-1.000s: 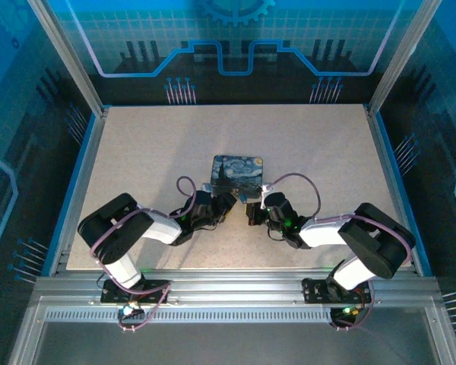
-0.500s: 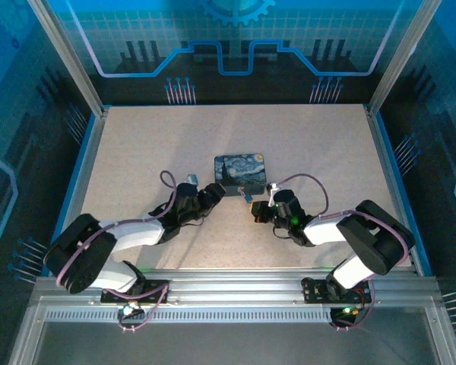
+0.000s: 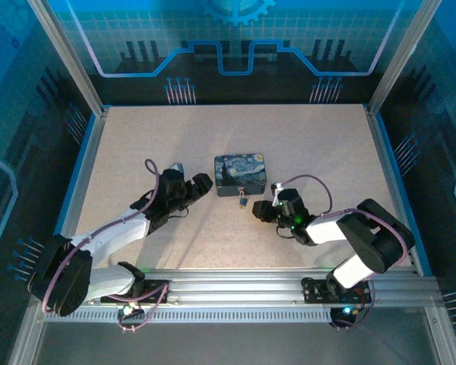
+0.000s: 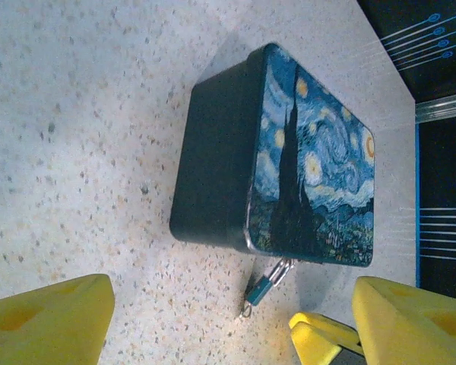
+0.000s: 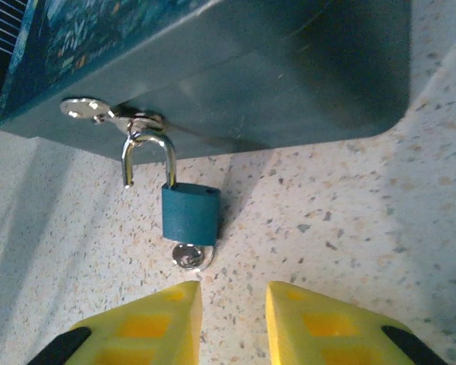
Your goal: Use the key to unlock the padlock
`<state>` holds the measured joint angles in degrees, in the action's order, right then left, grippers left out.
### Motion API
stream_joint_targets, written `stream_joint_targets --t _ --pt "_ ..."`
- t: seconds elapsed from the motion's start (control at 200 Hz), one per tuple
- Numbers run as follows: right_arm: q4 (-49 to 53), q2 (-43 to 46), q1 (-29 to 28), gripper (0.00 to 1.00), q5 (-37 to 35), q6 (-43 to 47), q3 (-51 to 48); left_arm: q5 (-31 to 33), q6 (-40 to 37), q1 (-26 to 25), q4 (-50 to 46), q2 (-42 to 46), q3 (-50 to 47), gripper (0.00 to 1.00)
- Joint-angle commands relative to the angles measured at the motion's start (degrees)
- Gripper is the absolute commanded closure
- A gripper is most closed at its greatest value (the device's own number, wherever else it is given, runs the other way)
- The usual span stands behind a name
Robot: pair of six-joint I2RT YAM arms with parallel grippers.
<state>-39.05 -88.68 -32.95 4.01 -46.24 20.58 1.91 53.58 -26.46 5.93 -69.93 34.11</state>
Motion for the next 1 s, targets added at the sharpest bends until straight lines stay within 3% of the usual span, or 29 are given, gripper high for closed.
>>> stream_joint_targets --t 0.0,0.275,0.39,0.625,0.995 --pt "-0.93 3.17 2.19 0.65 3.29 3.80 -0.73 -2.69 -6.50 2.23 -4.73 -2.27 4.35 0.15" --pt "-1.38 7.34 5.81 0.31 8.38 7.92 -0.59 -10.35 -10.44 5.19 -2.74 -14.75 12.29 0.17" --pt "-3.09 6.07 7.05 0.24 11.24 7.27 0.48 -11.91 -12.09 5.28 -3.16 -19.97 16.19 0.20" --pt "-5.75 1.09 8.47 0.20 16.52 7.21 4.99 -12.66 -14.22 5.28 -4.88 -27.19 20.12 0.28" --pt "-10.95 -8.41 11.63 0.19 21.30 8.39 11.37 -13.00 -14.12 4.25 -4.74 -28.31 15.54 0.36"
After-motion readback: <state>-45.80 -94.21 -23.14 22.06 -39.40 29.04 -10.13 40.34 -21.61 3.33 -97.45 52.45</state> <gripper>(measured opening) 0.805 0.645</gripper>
